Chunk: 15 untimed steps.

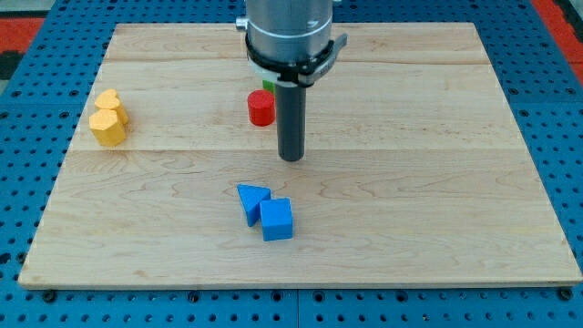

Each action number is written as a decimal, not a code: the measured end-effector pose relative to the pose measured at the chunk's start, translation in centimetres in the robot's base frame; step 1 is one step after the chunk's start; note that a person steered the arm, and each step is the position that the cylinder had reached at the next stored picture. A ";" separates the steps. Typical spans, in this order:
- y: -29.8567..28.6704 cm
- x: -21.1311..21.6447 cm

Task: Separate the red blocks from the green blocks

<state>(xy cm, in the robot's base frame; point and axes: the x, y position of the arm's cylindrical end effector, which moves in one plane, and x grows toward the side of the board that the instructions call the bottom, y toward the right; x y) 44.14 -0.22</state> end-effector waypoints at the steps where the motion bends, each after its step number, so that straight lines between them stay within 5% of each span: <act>1: 0.2 -2.4; 8: 1.7 -15.2; 13: 5.5 -17.9; 15: 4.4 -22.3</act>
<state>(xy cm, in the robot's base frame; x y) 21.80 4.18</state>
